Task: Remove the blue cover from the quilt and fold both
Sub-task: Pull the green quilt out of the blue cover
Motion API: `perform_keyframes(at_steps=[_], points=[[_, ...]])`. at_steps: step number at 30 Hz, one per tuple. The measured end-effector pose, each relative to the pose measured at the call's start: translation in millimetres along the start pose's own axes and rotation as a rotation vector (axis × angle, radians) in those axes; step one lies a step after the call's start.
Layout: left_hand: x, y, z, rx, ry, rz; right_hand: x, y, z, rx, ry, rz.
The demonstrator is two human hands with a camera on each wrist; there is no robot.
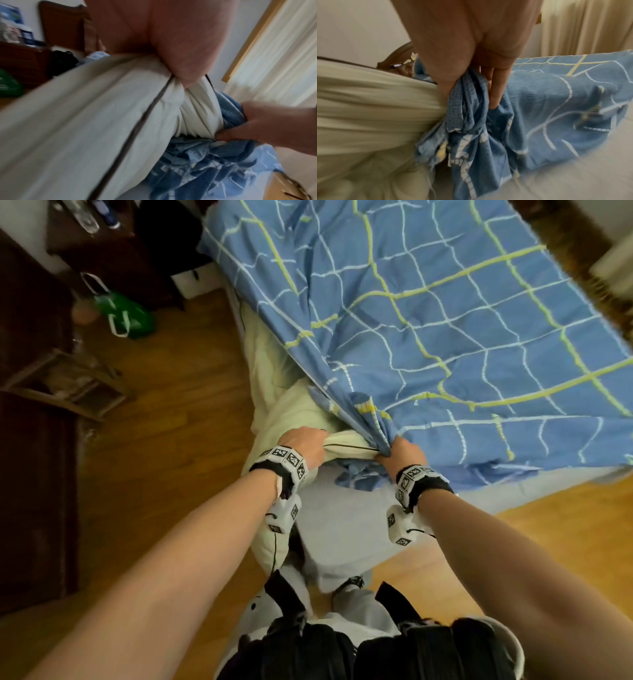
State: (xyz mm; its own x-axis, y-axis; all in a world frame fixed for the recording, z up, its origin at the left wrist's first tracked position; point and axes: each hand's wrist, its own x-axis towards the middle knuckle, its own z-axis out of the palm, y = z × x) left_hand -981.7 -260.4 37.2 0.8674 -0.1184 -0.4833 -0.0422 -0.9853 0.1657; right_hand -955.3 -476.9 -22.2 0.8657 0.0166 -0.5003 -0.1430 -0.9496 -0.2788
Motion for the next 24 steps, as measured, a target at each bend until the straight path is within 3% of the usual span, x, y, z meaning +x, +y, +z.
perform_keyframes(at_steps=[6,15,20,22,24], points=[[-51,-50,6,-0.064,-0.01,-0.178,0,-3,2,-0.033,0.102,-0.027],[-101,-86,14,-0.144,0.037,-0.361,-2,37,-14,0.051,0.169,0.115],[-89,-64,24,-0.177,0.026,-0.355,-16,32,-1,0.309,0.179,0.138],[-78,-56,23,-0.181,0.026,-0.322,-18,28,8,0.398,0.247,0.235],[-67,-49,20,-0.171,0.017,-0.275,-17,23,17,0.463,0.138,0.33]])
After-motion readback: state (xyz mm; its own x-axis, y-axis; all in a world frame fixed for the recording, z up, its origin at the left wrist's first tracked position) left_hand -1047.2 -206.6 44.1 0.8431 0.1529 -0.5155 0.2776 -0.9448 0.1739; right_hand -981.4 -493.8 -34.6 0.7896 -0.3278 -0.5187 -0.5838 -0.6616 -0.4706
